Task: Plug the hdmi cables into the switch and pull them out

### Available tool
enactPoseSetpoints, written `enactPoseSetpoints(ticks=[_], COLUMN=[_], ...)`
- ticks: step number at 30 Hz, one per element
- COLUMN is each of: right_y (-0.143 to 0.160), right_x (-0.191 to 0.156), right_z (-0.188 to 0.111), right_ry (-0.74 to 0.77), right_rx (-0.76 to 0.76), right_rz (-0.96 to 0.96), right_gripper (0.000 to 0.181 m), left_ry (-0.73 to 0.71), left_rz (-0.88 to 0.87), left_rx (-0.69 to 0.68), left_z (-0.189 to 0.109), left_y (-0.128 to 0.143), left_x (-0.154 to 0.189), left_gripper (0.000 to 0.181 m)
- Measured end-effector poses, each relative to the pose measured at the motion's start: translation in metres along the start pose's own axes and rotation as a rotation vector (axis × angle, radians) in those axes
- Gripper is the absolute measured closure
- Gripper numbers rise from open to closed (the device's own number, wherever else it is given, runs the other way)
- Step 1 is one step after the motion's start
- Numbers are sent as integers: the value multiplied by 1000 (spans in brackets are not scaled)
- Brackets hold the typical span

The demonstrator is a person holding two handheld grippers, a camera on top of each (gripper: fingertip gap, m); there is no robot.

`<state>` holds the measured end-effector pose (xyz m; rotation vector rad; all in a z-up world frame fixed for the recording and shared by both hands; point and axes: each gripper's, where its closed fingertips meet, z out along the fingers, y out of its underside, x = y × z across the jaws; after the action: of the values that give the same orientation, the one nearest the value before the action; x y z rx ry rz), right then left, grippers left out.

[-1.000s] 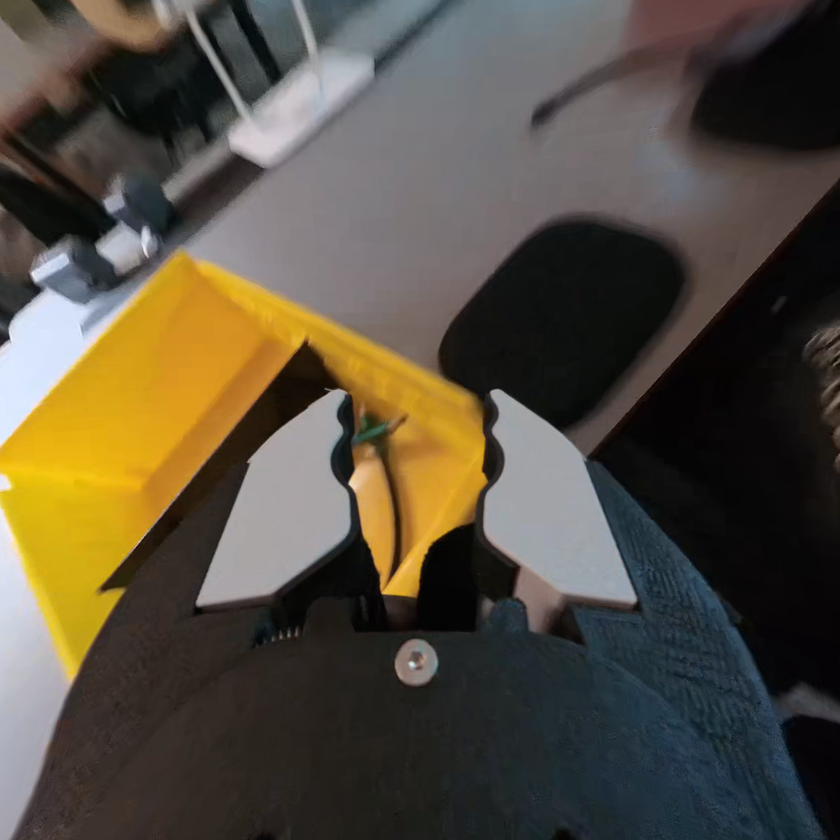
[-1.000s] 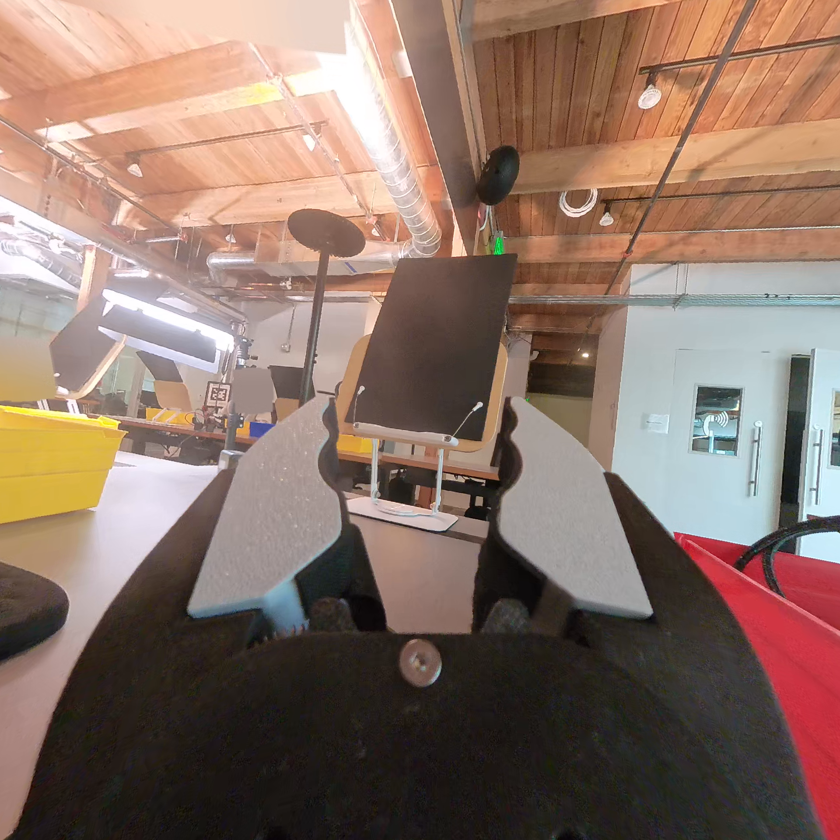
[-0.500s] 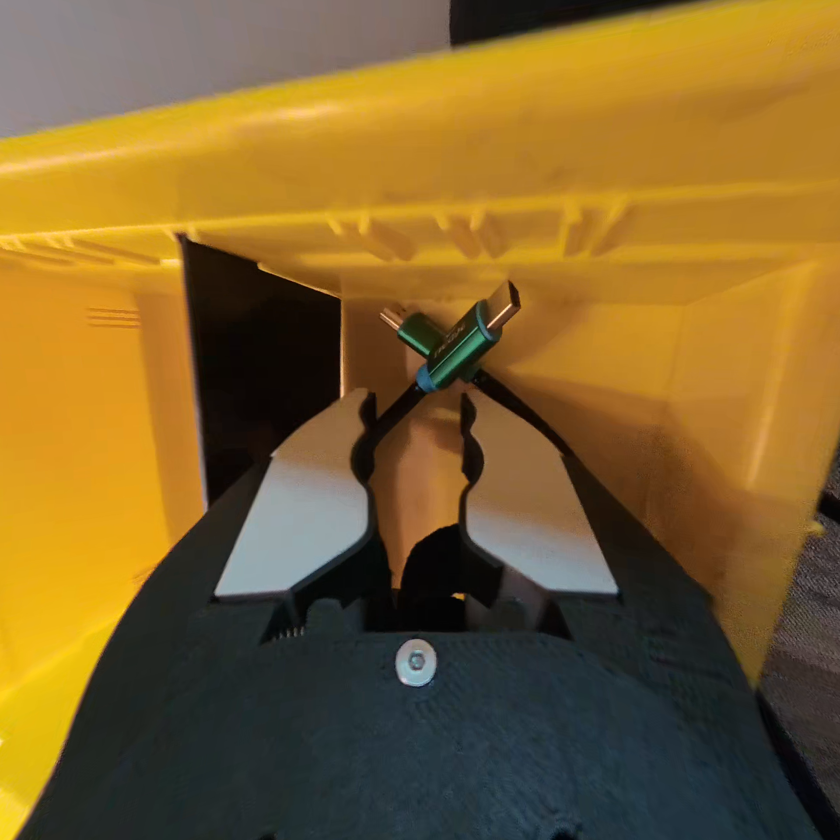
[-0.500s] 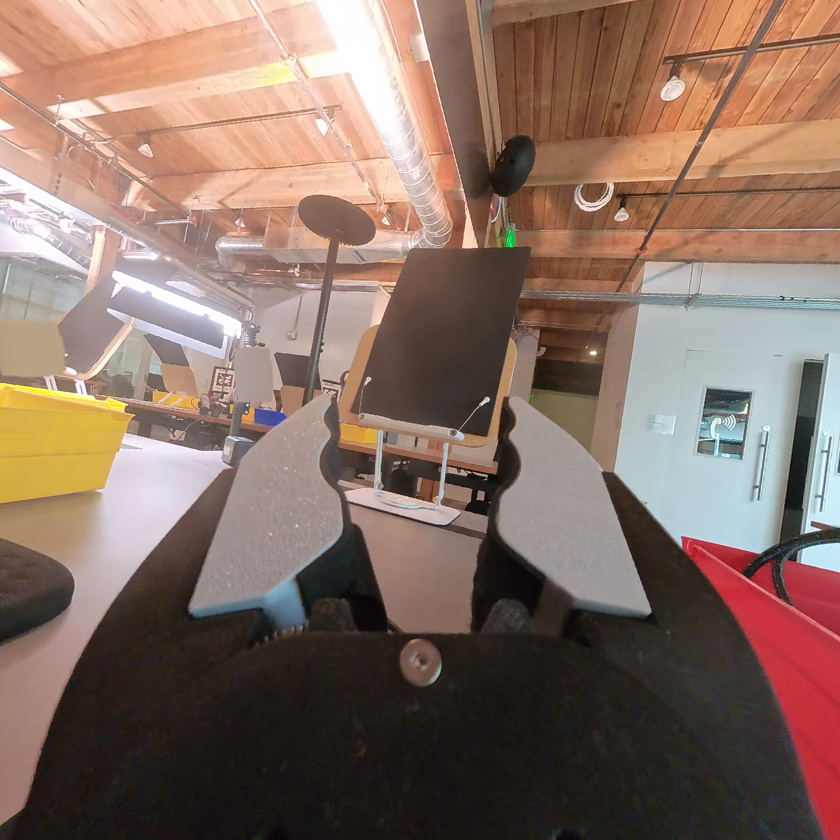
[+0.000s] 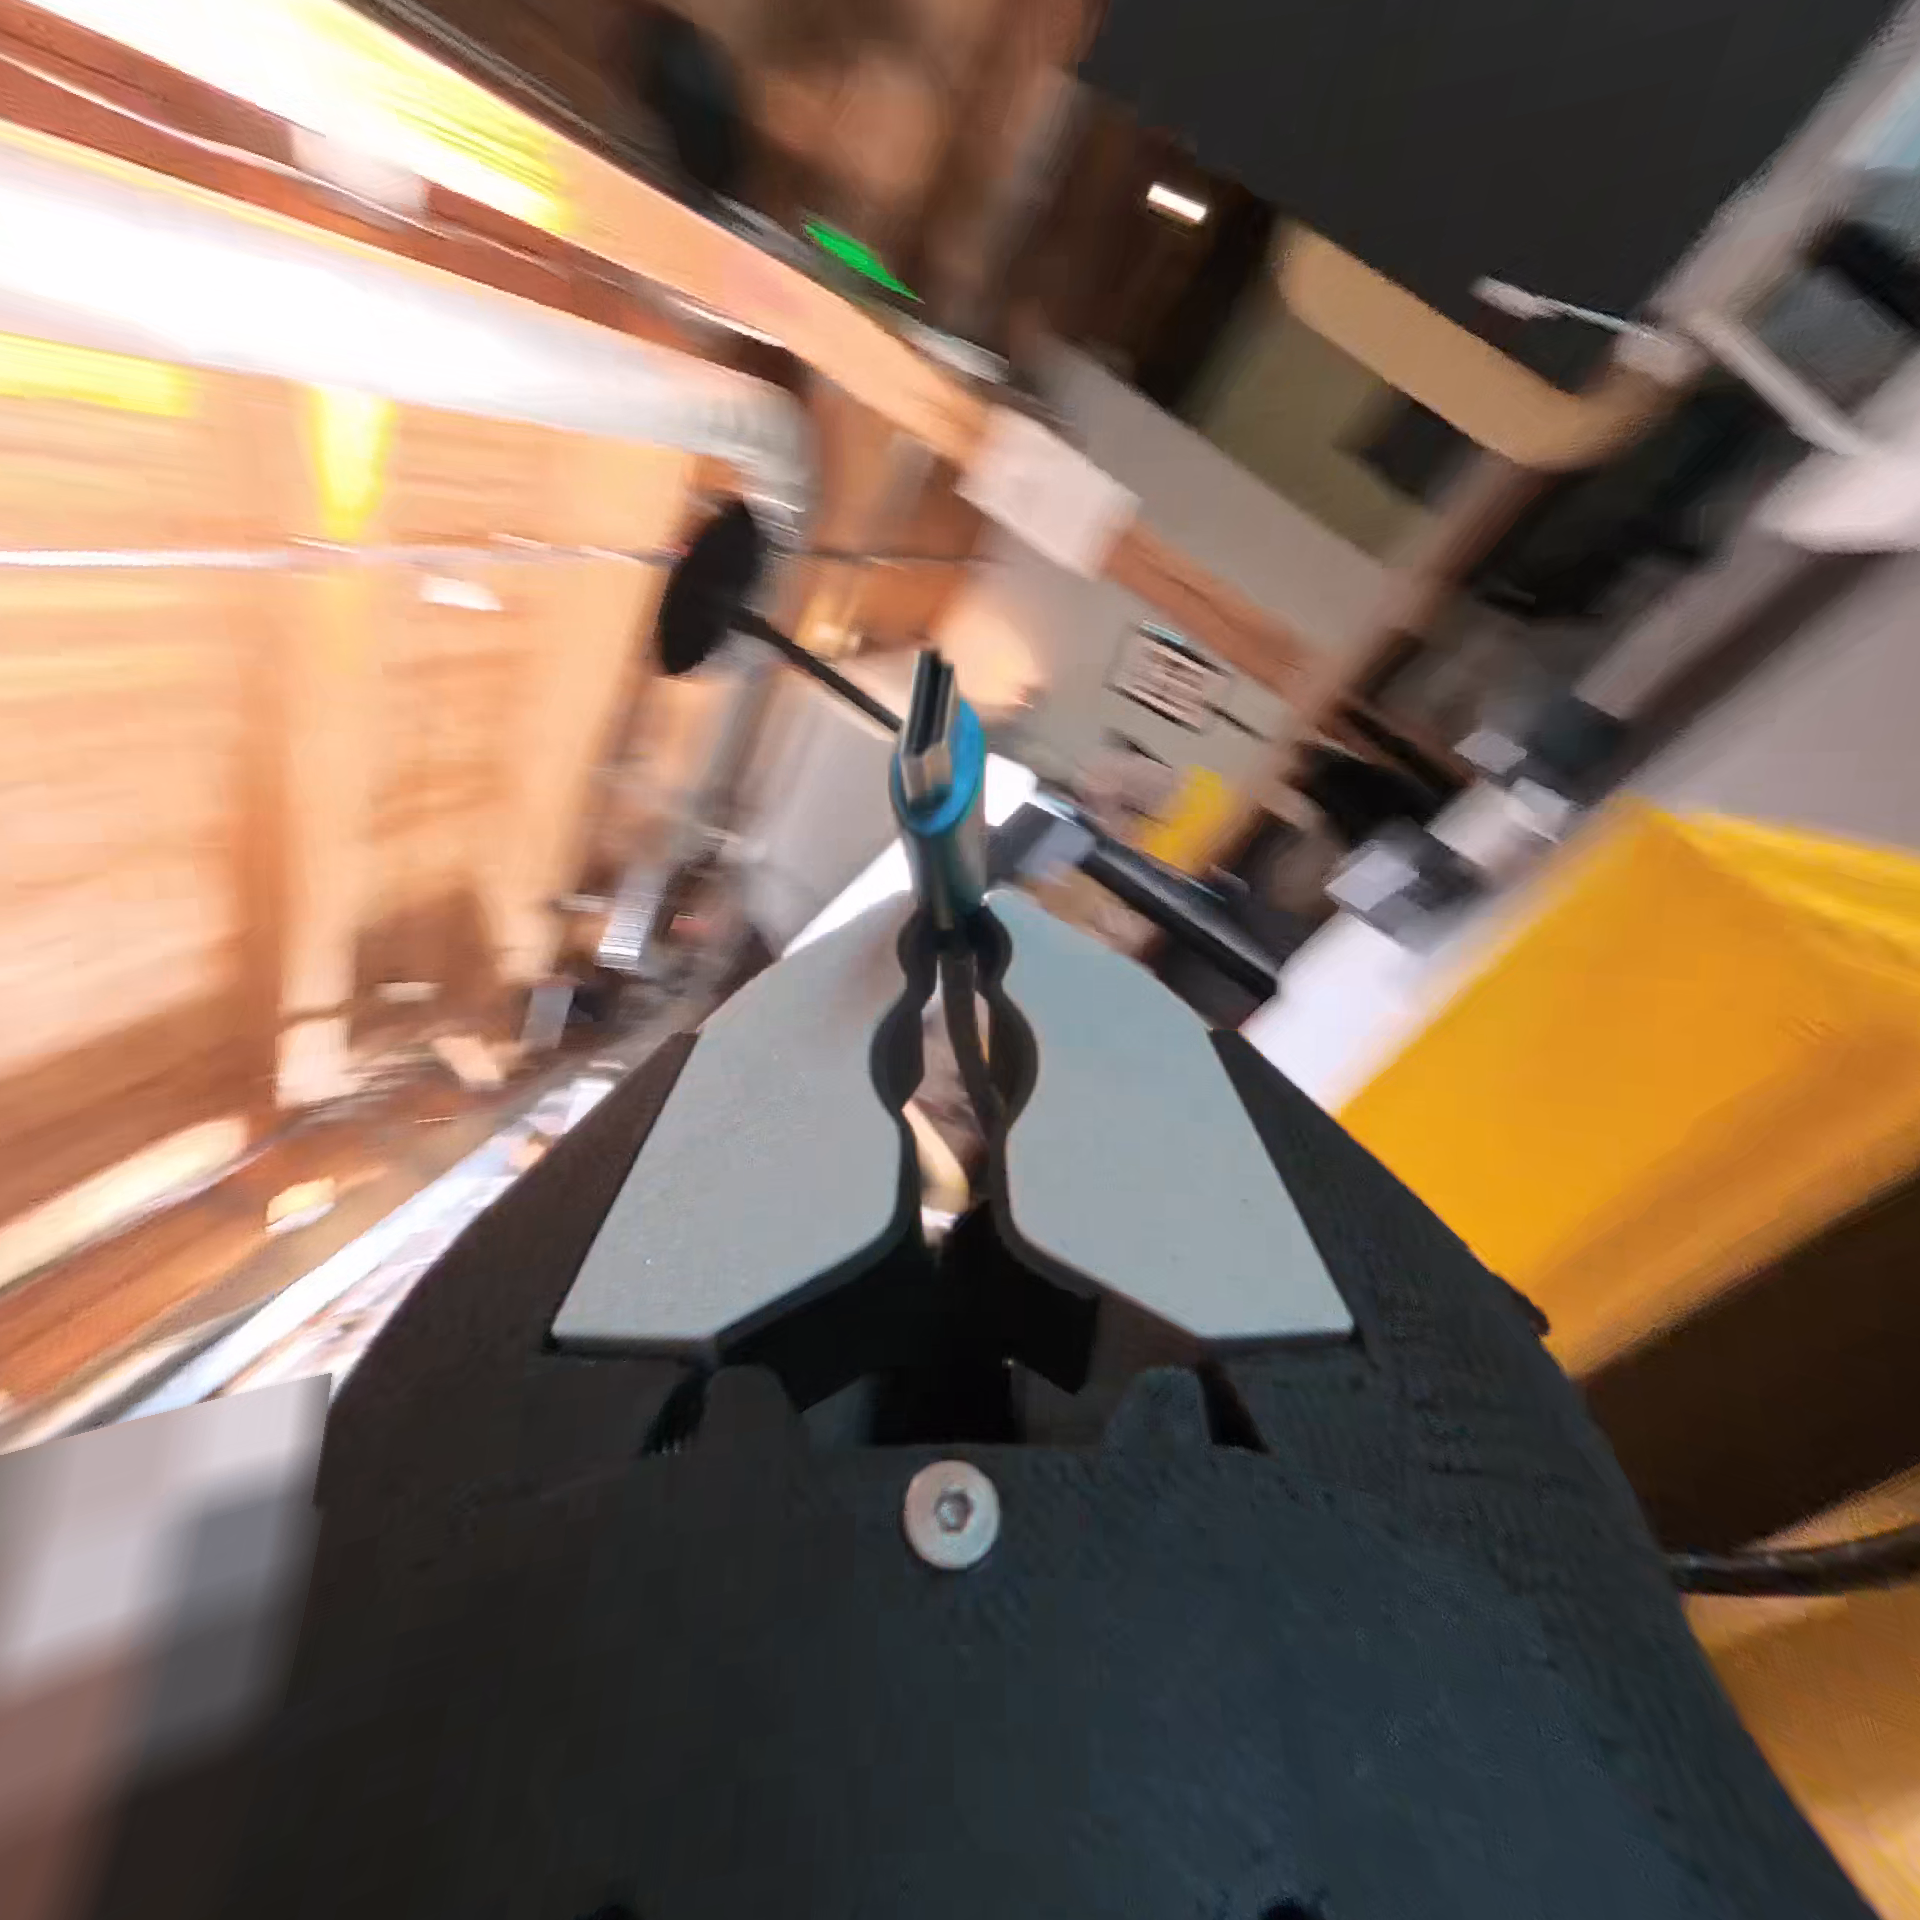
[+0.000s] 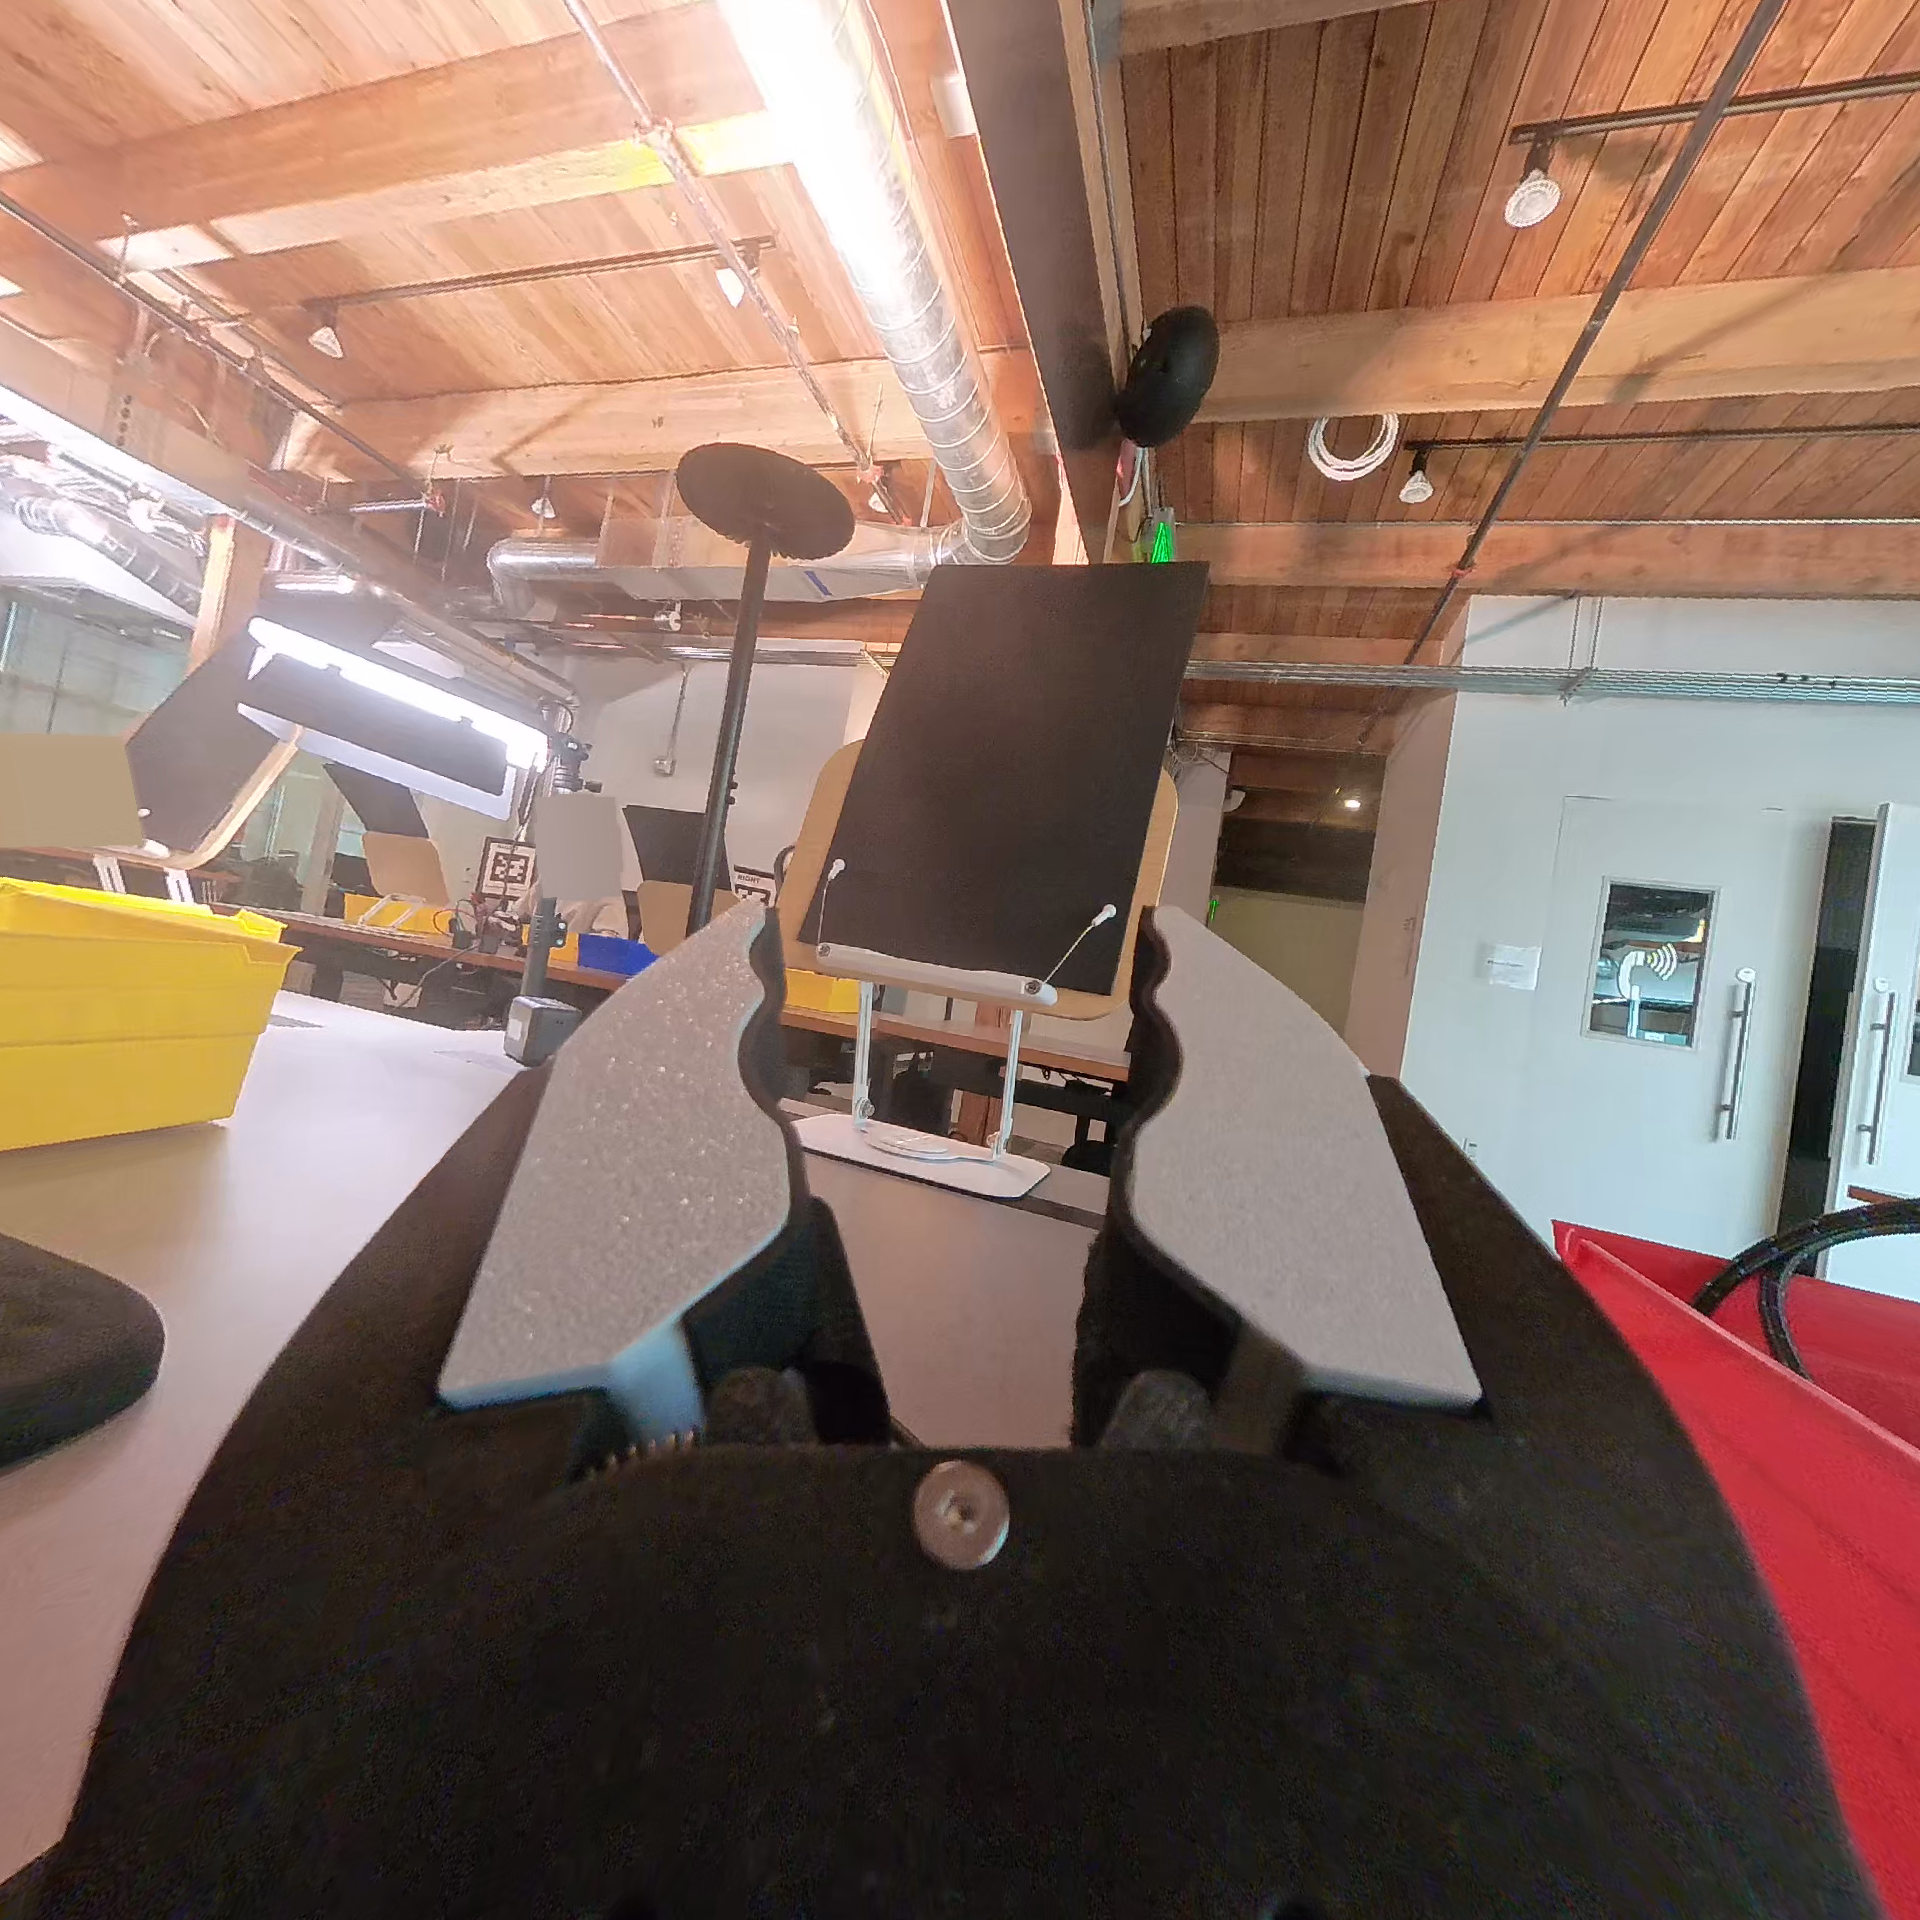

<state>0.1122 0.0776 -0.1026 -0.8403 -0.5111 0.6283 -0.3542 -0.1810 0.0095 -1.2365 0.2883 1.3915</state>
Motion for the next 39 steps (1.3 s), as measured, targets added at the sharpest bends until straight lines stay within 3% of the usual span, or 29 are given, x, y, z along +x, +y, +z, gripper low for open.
enactPoseSetpoints(ticks=[3, 6, 10, 17, 22, 27, 32, 37, 39], right_y=[-1, -1, -3, -9, -22, -49, -35, 0, 1], right_x=[0, 1, 1, -9, -37, -91, -121, -118, -121], right_z=[-1, -1, -3, -5, -1, 26, 43, 34, 31], right_ry=[3, 6, 4, -54, -197, -513, -674, -571, -591], right_rx=[3, 7, 19, 54, 95, 122, 80, -31, -54], right_rz=[-1, -2, 3, 8, -17, 148, 454, 147, 166], right_gripper=[117, 118, 118, 119, 123, 121, 123, 132, 135], left_ry=[-356, -485, -372, -142, -93, 9, 179, 236, 243], left_rz=[16, 30, 76, 154, 250, 274, 383, 370, 367], left_rx=[179, 323, 390, 459, 542, 634, 731, 769, 782], left_z=[-20, -31, -16, -5, 2, -5, -22, -30, -35], left_y=[-64, -126, -185, -243, -266, -273, -272, -275, -278], left_x=[-60, -66, 3, 143, 183, 217, 271, 285, 289], left_gripper=[175, 175, 175, 176, 176, 176, 175, 175, 175])
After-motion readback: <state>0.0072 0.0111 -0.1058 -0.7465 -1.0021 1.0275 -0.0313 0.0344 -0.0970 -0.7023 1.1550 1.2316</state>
